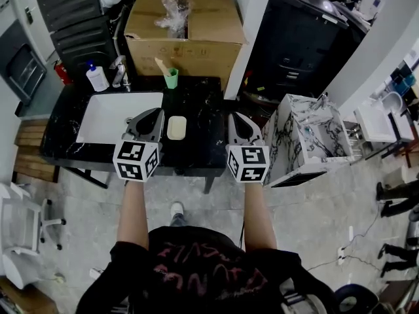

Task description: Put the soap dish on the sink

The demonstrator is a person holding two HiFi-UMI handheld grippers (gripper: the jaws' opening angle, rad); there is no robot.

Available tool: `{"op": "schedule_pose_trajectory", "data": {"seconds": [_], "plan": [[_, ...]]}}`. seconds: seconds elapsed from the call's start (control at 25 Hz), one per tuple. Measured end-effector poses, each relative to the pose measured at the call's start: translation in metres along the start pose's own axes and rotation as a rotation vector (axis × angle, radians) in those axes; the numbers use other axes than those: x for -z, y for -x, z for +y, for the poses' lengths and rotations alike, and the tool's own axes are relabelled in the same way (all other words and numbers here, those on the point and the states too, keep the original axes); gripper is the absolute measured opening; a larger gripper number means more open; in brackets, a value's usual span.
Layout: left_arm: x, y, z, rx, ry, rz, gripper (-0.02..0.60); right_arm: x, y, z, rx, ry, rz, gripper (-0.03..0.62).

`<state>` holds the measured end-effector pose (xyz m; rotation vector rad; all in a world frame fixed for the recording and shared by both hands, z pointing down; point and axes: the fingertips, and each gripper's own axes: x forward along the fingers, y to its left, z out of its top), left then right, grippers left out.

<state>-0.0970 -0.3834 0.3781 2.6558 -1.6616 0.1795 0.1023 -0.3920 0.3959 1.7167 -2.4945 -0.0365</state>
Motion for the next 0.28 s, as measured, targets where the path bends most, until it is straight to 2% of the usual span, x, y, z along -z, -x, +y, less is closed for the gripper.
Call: {"op": "schedule_pose_trajectory", "data": {"seconds": [0.28], "plan": [[0.0038,0.0079,0.0008,0.01,0.029,-0.006,0.014,0.0022,0.003,0.0036,-0.006,-0.008,0.001,0.012]]}}
